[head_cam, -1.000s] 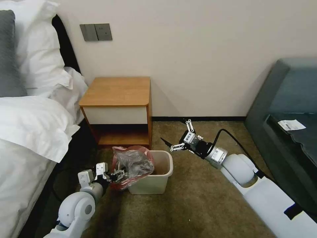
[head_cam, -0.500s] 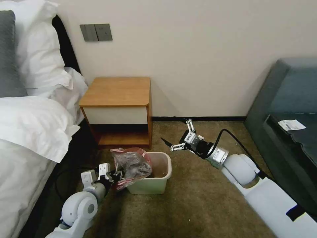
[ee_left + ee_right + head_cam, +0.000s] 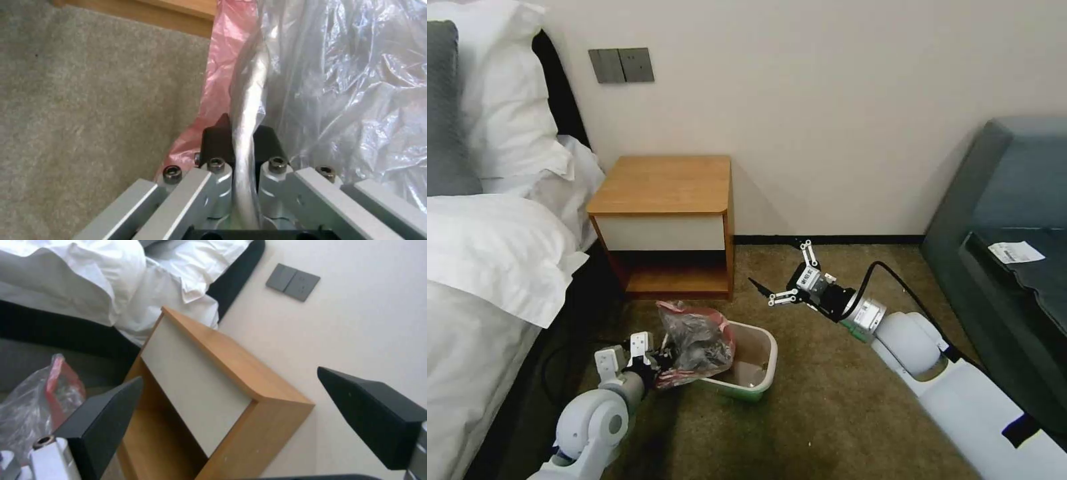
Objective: Pick up the garbage bag from the table and place it over the trash can.
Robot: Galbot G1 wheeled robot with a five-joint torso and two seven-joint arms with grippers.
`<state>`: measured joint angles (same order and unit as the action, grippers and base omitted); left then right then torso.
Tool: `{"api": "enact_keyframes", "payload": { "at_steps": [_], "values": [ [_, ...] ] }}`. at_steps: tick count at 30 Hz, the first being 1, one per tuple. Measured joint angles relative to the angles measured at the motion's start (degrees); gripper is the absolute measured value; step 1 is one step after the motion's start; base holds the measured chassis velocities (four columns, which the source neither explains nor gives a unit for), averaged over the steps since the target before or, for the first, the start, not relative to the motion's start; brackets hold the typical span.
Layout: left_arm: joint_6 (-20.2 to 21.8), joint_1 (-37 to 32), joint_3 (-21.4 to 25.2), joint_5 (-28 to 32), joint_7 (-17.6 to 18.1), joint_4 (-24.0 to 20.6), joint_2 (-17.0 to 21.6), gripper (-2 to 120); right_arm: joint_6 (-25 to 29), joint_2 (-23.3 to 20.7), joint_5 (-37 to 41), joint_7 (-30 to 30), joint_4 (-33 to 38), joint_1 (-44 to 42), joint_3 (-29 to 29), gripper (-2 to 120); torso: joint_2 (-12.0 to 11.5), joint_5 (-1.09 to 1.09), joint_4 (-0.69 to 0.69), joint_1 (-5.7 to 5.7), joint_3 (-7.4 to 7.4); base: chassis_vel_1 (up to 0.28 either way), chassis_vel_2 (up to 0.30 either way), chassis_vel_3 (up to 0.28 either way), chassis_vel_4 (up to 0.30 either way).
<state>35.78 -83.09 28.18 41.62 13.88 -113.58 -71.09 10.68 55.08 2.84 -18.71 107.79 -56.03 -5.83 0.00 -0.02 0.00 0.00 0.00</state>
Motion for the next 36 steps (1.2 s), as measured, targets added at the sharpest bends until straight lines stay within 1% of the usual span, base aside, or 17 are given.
{"api": "enact_keyframes", "payload": {
  "at_steps": [4, 7, 12, 18, 19, 20, 22, 23, 24, 25, 26, 27, 28, 31, 32, 34, 36],
  "values": [
    [-2.19, -0.22, 0.7, -3.38, 0.14, -0.23, -1.72, 2, 0.0, 0.5, 0.32, 1.33, 0.01, 0.3, 0.51, 100, 0.0, 0.0, -0.01, 0.0, 0.0, 0.0, 0.0, 0.0, 0.0],
    [-5.15, -0.37, 1.31, -6.9, 0.17, -0.94, -3.71, 2, -0.05, 1.6, 0.58, 2.59, -0.05, 0.9, 1.42, 100, 0.0, 0.02, 0.0, 0.0, 0.0, 0.0, 0.0, 0.0, 0.0],
    [-7.18, -0.37, 1.34, -8.26, 0.55, -1.73, -5.16, 2, -0.06, 2.85, 0.54, 2.93, -0.66, 1.27, 2.22, 100, 0.0, 0.01, 0.0, 0.0, 0.0, 0.0, 0.0, 0.0, 0.0],
    [-11.65, -1.56, 1.51, -8.7, 2.22, -2.72, -6.17, 2, -0.02, 3.68, 0.43, 2.96, -1.2, 1.38, 2.89, 100, 0.0, 0.02, 0.0, 0.0, 0.0, 0.0, 0.0, 0.0, 0.0],
    [-14.59, -2.38, 1.54, -10.1, 2.62, -2.95, -6.68, 2, -0.07, 3.8, 1.37, 3.41, -1.39, 1.34, 3.45, 100, 0.0, 0.02, 0.0, 0.0, 0.0, 0.0, 0.0, 0.0, 0.0],
    [-14.59, -2.38, 1.54, -10.1, 2.62, -2.95, -6.68, 2, -0.07, 3.8, 1.37, 3.41, -1.39, 1.34, 3.45, 100, 0.0, 0.02, 0.0, 0.0, 0.0, 0.0, 0.0, 0.0, 0.0],
    [-18.44, -3.14, 1.27, -12.68, 2.66, -2.95, -7.43, 2, -1.04, 4.11, 4.04, 4.93, -1.21, 1.33, 4.83, 100, 0.0, 0.02, 0.01, 0.0, 0.0, 0.0, 0.0, 0.0, 0.0],
    [-21.29, -3.65, 0.79, -14.69, 2.66, -2.88, -8.07, 2, -2.82, 4.47, 7.08, 7.06, -0.46, 1.64, 6.42, 100, 0.0, 0.02, 0.0, 0.0, 0.0, 0.0, 0.0, 0.0, 0.0],
    [-21.29, -3.65, 0.79, -14.69, 2.66, -2.88, -8.07, 2, -2.82, 4.47, 7.08, 7.06, -0.46, 1.64, 6.42, 100, 0.0, 0.02, 0.0, 0.0, 0.0, 0.0, 0.0, 0.0, 0.0],
    [-22.94, -3.84, 0.47, -15.91, 2.65, -2.72, -8.42, 2, -4.17, 4.69, 9.32, 8.16, 0.1, 2.14, 7.42, 100, 0.0, 0.02, 0.0, 0.0, 0.0, 0.0, 0.0, 0.0, 0.0],
    [-27.15, -4.15, -0.05, -19.35, 1.9, -2.1, -8.93, 2, -7.17, 4.11, 17.33, 8.39, 0.93, 5.42, 11.76, 100, 0.0, 0.02, 0.01, 0.0, 0.0, 0.0, 0.0, 0.0, 0.0],
    [-27.9, -4.18, -0.11, -19.73, 1.53, -2.03, -8.95, 2, -7.46, 3.64, 20.08, 6.84, 0.76, 6.55, 12.99, 100, 0.0, 0.01, 0.01, 0.0, 0.0, 0.0, 0.0, 0.0, 0.0],
    [-27.9, -4.18, -0.11, -19.73, 1.53, -2.03, -8.95, 2, -7.46, 3.64, 20.08, 6.84, 0.76, 6.55, 12.99, 100, 0.0, 0.01, 0.01, 0.0, 0.0, 0.0, 0.0, 0.0, 0.0],
    [-29.44, -4.36, -0.19, -20.16, 0.5, -1.91, -9.12, 2, -7.93, 2.56, 26.8, -1.47, -2.65, 11.35, 15.88, 100, 0.0, 0.02, 0.0, 0.0, 0.0, 0.0, 0.0, 0.0, 0.0],
    [-29.44, -4.36, -0.19, -20.16, 0.5, -1.91, -9.12, 2, -7.93, 2.56, 26.8, -1.47, -2.65, 11.35, 15.88, 100, 0.0, 0.02, 0.0, 0.0, 0.0, 0.0, 0.0, 0.0, 0.0],
    [-30.63, -4.49, -0.16, -20.74, 0.21, -1.64, -9.48, 2, -8.25, 2.06, 29.42, -5.49, -5.91, 15.1, 18.17, 100, 0.0, 0.01, 0.0, 0.0, 0.0, 0.0, 0.0, 0.0, 0.0],
    [-31.1, -4.5, -0.1, -21.03, 0.12, -1.53, -9.58, 2, -8.4, 1.96, 30.6, -5.95, -7.03, 16.3, 19.2, 100, 0.0, 0.01, 0.0, 0.0, 0.0, 0.0, 0.0, 0.0, 0.0]
  ]
}}
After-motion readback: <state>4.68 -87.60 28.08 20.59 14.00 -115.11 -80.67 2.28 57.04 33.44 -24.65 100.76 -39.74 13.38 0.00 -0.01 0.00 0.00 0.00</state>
